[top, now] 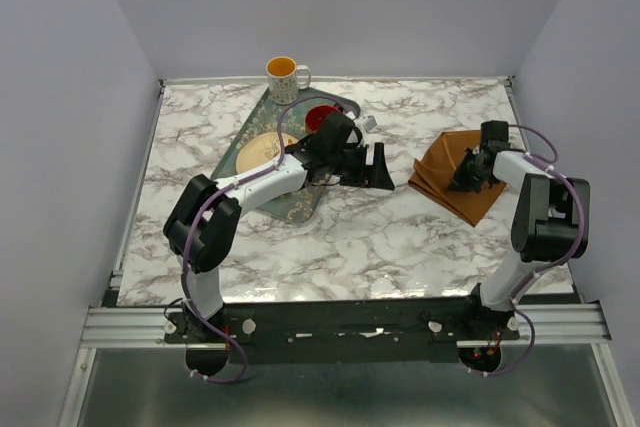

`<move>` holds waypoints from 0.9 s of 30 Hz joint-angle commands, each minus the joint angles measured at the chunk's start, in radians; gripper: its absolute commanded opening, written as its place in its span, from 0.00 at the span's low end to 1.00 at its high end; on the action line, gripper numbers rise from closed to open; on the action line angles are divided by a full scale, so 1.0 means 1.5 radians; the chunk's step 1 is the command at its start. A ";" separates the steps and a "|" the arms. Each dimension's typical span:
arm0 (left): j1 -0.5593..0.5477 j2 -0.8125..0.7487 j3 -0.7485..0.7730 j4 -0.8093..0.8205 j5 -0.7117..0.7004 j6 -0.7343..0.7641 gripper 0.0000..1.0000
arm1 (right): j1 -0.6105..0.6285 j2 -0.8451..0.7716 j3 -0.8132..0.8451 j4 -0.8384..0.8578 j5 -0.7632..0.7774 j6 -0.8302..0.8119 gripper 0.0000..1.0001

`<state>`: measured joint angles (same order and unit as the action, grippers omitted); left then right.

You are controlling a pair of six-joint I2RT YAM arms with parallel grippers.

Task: Fold the napkin, place the utensils inside, and roll it up
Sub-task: Fold the napkin

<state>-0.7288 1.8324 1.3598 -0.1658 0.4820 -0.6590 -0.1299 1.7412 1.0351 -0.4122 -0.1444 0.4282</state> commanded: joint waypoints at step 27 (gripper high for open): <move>0.010 -0.047 -0.024 -0.002 -0.002 0.013 0.89 | 0.147 -0.043 -0.053 -0.050 -0.036 0.081 0.02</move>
<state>-0.7208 1.7977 1.3277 -0.1661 0.4816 -0.6563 0.0254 1.7123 0.9920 -0.4629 -0.1734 0.5159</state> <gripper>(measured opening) 0.893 0.022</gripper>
